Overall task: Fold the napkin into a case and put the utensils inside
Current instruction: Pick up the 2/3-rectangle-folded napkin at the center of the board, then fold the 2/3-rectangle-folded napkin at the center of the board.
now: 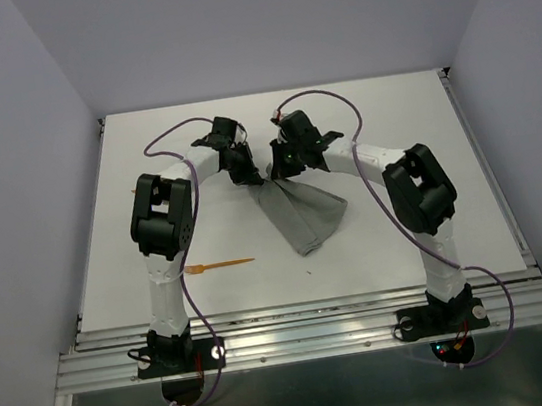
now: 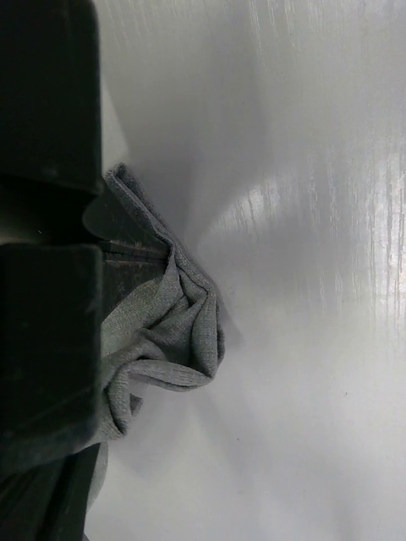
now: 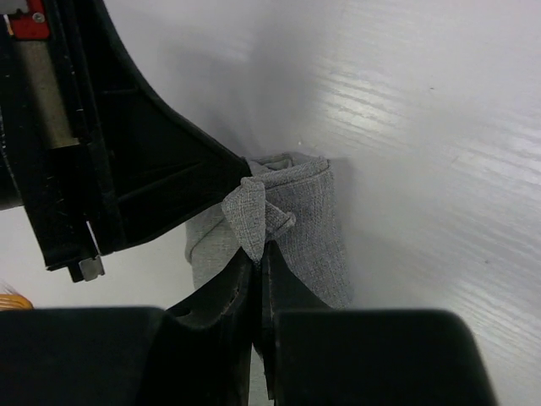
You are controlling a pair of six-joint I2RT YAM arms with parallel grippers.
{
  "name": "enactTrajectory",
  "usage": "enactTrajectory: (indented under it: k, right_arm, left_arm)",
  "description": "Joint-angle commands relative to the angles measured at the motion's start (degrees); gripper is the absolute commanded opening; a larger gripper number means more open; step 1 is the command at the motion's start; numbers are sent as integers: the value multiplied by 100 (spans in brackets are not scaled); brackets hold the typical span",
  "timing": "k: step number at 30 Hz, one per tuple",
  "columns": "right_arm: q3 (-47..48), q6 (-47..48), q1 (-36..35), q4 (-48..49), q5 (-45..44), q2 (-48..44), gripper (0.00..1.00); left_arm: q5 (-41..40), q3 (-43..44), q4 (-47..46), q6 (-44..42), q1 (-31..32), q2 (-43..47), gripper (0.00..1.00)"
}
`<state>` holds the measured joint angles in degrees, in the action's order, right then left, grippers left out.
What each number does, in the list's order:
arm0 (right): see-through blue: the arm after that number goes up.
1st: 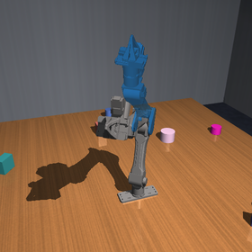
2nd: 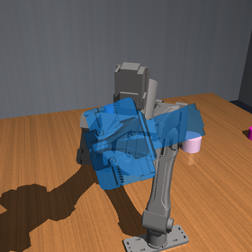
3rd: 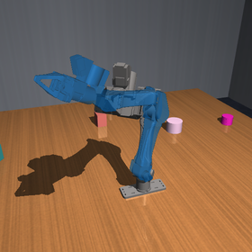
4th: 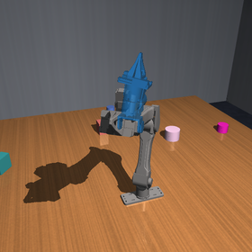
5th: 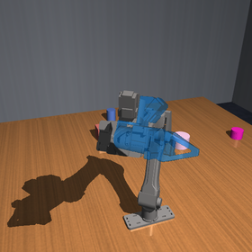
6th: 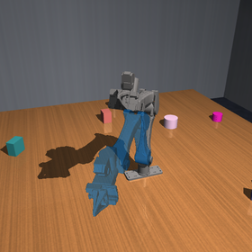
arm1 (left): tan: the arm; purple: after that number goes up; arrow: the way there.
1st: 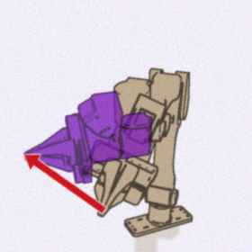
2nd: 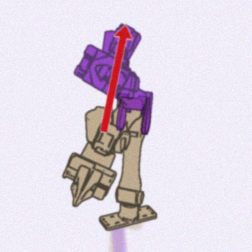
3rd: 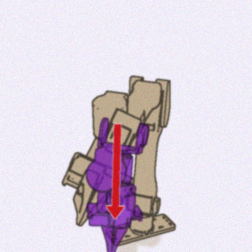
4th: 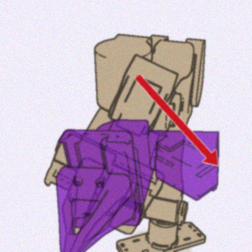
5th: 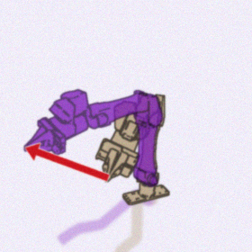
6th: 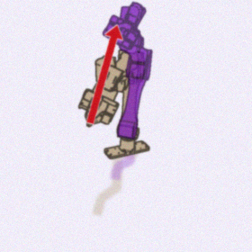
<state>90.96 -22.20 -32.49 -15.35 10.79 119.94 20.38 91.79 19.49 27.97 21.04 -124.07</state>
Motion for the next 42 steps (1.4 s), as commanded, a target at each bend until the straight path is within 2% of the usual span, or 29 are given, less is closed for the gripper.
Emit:
enactTrajectory:
  k: [1,26,37,42]
  right_arm:
    - [115,-258,-161,226,-182,-243,1]
    - [370,-1700,-539,33,-876,724,1]
    - [168,-1797,-539,6,-1035,952,1]
    - [115,-1525,-539,76,-947,952,1]
  left_arm:
    - [62,-100,-76,7,15,181,0]
    - [54,-337,-199,51,32,296,0]
    - [-60,-337,-50,121,-12,726,0]
    - [1,-355,-41,227,-152,1069,1]
